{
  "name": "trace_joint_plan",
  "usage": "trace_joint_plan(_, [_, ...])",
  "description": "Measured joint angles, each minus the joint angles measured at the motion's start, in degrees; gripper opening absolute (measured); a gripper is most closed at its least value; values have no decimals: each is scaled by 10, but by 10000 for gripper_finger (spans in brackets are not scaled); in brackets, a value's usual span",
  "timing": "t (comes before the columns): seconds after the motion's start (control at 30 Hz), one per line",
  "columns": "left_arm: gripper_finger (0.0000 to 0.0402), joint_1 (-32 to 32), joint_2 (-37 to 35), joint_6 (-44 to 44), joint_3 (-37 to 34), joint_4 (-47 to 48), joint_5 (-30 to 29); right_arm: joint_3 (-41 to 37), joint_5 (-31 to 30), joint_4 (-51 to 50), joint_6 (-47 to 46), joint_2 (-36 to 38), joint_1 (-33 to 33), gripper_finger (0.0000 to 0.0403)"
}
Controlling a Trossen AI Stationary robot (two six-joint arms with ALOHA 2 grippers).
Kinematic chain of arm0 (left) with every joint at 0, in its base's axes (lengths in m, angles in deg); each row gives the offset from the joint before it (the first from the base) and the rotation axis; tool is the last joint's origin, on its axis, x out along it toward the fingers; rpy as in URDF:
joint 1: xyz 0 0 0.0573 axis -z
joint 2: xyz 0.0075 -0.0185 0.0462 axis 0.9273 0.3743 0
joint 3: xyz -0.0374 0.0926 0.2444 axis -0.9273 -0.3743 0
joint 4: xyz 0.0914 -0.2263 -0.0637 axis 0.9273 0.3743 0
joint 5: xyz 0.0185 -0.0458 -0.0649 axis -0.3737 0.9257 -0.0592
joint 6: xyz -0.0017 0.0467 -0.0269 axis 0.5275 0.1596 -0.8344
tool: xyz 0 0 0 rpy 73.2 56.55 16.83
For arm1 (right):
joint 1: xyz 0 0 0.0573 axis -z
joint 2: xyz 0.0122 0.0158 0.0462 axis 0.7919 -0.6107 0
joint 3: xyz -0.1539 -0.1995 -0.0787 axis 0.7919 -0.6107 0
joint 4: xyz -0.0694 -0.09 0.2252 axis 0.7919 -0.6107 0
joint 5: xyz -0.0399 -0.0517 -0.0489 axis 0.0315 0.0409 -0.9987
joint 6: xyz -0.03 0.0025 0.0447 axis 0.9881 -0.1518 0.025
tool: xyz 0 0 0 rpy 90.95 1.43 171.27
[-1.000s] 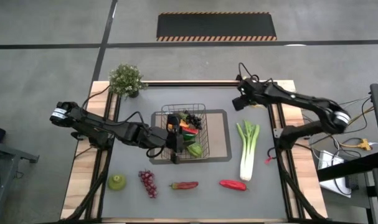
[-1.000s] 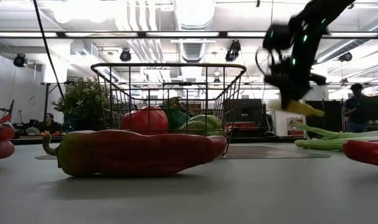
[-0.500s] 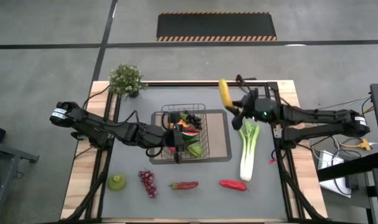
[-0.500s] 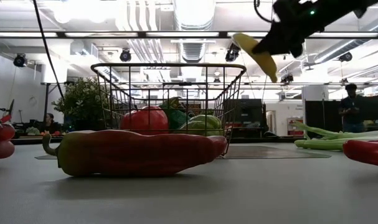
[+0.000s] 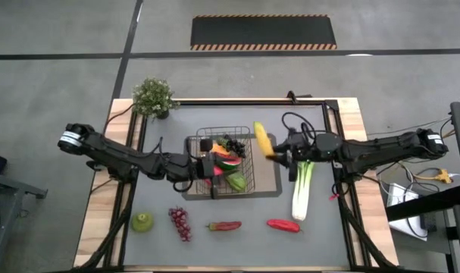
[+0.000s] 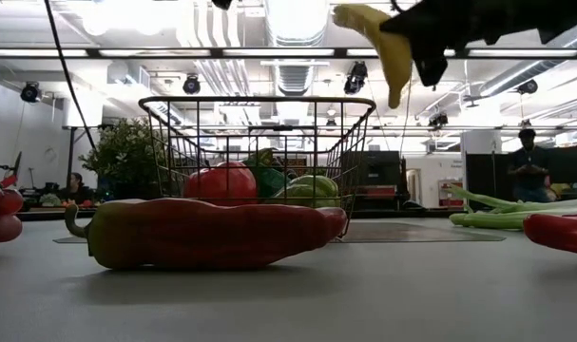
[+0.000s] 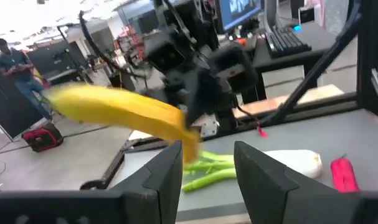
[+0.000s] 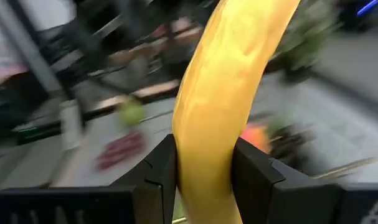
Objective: Build produce basket
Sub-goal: Put the yellow banana into the wire basket
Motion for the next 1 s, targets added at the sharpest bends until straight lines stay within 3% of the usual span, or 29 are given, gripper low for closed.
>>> trace_joint_plan(0.17, [128,2,-38,28,-7,34,0,64,117,-129,-99,-31,0,108])
trace_joint_plan(0.4, [128,2,-96,79,-39,41,-2,197,188,-398,-191,-118,0,108])
trace_joint_plan(0.53, [128,2,-120,102,-53,38,-2,271,246,-490,-226,-175,0,108])
trace_joint_plan(0.77, [128,1,-146,123,-74,37,-2,409,319,-622,-216,-267,0,108])
trace_joint_plan(1.0, [128,1,-144,122,-81,44,-2,541,366,-737,-144,-363,7,108])
